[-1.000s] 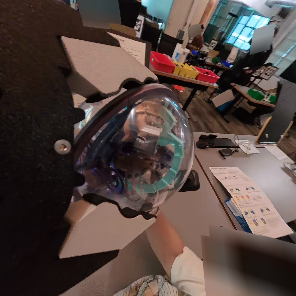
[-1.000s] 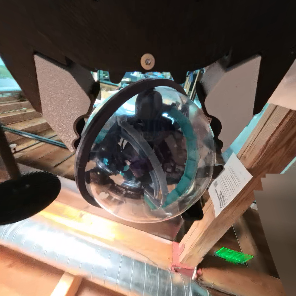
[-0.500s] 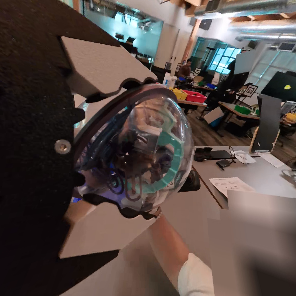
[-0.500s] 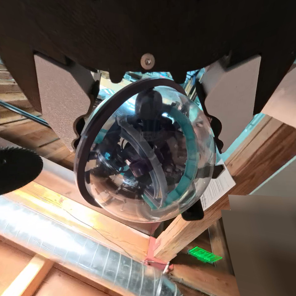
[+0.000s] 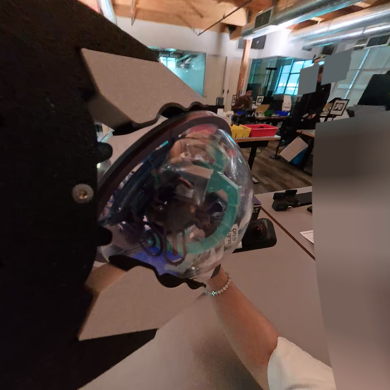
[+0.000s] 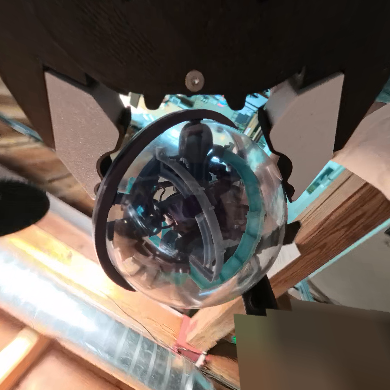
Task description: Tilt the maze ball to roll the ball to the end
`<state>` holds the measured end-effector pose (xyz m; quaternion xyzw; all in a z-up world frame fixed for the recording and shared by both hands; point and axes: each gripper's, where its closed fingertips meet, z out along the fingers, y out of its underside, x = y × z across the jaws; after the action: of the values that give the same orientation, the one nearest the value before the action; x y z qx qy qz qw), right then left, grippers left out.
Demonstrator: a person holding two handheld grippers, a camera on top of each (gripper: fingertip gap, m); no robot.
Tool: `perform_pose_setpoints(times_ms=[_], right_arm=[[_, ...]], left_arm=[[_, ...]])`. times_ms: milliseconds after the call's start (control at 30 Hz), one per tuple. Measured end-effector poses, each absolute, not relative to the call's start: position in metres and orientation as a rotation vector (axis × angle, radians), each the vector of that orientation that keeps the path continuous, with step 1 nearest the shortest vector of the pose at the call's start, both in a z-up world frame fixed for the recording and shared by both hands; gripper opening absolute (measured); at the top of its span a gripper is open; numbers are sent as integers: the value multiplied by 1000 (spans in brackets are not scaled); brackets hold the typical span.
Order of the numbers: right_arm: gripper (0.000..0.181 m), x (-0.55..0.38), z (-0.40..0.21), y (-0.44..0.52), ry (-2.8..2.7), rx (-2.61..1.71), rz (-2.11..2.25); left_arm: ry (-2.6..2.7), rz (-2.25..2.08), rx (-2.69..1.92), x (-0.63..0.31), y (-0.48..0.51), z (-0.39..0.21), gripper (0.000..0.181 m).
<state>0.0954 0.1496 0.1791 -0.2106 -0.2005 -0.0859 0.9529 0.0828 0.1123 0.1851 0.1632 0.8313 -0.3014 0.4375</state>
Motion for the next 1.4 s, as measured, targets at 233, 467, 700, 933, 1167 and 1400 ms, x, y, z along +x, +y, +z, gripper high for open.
perform_pose_setpoints(times_ms=[233,467,700,933,1167,1400], right_arm=[[158,132,183,156,-240,-404,-11],[158,136,165,166,-190,-416,30],[158,138,157,165,-183,-442,14],[158,139,146,167,-152,-461,60],[158,140,87,188,63,-595,214],[158,114,-24,198,378,-809,371]], left_arm=[[2195,-894,151,126,129,192,147],[2269,-833,125,132,132,175,148],[2273,-847,137,134,132,167,148],[2308,-838,67,137,134,157,148],[2445,-1000,-204,145,156,101,148],[2592,-1290,-539,126,168,-5,148]])
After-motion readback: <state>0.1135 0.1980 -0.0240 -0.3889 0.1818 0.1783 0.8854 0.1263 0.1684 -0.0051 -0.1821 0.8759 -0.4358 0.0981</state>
